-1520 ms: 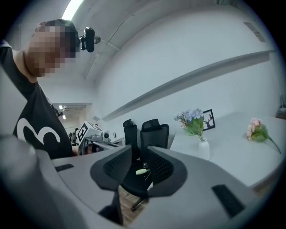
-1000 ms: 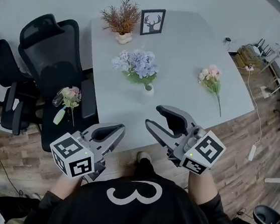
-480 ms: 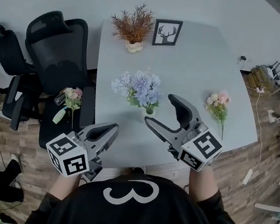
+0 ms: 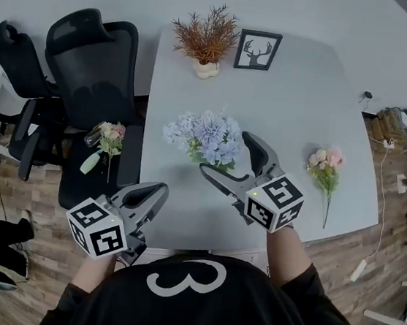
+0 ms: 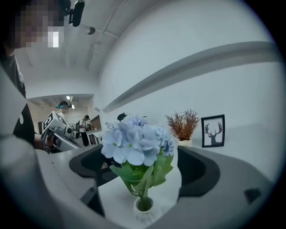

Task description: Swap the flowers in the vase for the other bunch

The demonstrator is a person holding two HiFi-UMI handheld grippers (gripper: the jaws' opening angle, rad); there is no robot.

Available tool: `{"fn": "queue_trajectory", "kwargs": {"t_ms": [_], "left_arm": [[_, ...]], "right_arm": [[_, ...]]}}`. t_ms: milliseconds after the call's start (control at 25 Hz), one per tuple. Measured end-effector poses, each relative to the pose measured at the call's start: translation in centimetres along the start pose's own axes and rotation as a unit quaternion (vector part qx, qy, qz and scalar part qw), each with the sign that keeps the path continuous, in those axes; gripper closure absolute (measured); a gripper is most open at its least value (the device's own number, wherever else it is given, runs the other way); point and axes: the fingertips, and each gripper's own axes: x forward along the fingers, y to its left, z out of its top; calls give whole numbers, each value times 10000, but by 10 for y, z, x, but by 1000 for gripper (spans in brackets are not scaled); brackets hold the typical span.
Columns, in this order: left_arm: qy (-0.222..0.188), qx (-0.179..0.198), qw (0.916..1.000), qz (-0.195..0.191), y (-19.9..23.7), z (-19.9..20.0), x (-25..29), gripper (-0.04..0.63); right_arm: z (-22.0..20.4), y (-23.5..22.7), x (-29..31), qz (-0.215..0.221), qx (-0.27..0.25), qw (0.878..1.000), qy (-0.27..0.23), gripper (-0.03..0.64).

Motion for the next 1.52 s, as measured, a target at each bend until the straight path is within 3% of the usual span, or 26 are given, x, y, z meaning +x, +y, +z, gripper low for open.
{"fn": "queue_trajectory", "kwargs": {"t_ms": [280, 480, 640, 680, 760, 800, 1080, 1520], "left_arm": [[-162, -173, 9994, 251, 6, 2, -10, 583], [-541, -821, 9950, 185, 10, 7, -19, 583], [-693, -888, 9931, 340, 16, 6, -25, 583], [-725, -893, 9927, 364, 16, 5, -26, 583], [-793, -897, 9919, 433, 17, 4, -29, 583], [-824, -898, 9914, 479, 18, 3, -30, 584], [-922, -1007, 9890, 573, 24, -4, -28, 584], [-881, -971, 9901, 500, 14, -8, -26, 584]], "right_arm": [[-19, 4, 21, 136, -282, 9993, 212, 125], [-16, 4, 28, 175, -290, 9993, 171, 127], [-21, 10, 33, 264, -384, 9985, 284, 140], [-22, 11, 32, 277, -375, 9985, 285, 172], [-21, 11, 30, 258, -344, 9988, 234, 305], [-20, 10, 28, 242, -327, 9990, 204, 330], [-15, 10, 25, 223, -325, 9992, 50, 438], [-15, 5, 16, 54, -279, 9996, -20, 522]]}}
